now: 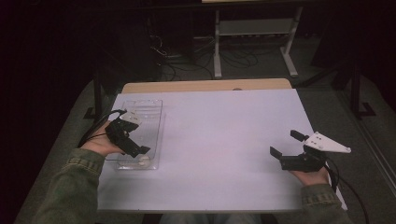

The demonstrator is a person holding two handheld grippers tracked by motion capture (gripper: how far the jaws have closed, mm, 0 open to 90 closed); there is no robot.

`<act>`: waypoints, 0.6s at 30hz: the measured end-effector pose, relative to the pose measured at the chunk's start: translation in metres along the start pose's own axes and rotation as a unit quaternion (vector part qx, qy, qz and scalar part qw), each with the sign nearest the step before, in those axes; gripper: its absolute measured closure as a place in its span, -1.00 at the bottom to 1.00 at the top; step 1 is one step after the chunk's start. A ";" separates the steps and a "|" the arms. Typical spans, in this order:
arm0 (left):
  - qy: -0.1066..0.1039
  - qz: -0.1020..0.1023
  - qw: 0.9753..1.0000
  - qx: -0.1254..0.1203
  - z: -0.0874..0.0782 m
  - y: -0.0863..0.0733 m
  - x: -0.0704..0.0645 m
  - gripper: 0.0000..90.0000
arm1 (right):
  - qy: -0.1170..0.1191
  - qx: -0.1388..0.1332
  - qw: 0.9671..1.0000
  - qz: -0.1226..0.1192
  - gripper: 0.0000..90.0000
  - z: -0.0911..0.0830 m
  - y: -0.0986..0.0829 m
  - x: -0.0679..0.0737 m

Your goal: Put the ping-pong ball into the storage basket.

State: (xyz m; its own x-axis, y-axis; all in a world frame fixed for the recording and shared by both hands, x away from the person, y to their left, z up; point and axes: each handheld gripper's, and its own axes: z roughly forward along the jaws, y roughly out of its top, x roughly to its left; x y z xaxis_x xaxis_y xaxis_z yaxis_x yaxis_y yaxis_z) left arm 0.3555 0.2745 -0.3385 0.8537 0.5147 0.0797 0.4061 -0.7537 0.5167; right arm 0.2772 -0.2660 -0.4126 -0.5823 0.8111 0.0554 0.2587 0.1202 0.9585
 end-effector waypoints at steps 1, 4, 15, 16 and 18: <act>0.000 0.000 1.000 0.000 0.000 0.000 0.000 -1.00 | 0.000 0.000 1.000 0.000 -1.00 0.000 0.000 0.000; 0.002 -0.008 1.000 -0.018 -0.001 -0.003 -0.001 -1.00 | 0.000 0.001 1.000 -0.001 -1.00 0.000 0.000 0.000; 0.015 -0.026 0.997 -0.064 -0.010 -0.016 -0.006 -1.00 | 0.000 0.001 1.000 -0.001 -1.00 0.000 0.000 0.000; 0.018 -0.030 0.997 -0.069 -0.011 -0.017 -0.005 -1.00 | 0.000 0.001 1.000 -0.001 -1.00 0.000 0.000 0.000; 0.021 -0.033 0.996 -0.075 -0.013 -0.020 -0.005 -1.00 | 0.000 0.002 1.000 -0.002 -1.00 0.000 0.000 0.000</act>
State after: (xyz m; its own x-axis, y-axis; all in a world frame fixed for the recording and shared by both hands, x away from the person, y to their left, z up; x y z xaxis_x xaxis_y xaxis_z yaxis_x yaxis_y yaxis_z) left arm 0.3387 0.2925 -0.3382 0.8104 0.5810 0.0755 0.4054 -0.6491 0.6437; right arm 0.2774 -0.2657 -0.4131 -0.5833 0.8106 0.0520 0.2594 0.1252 0.9576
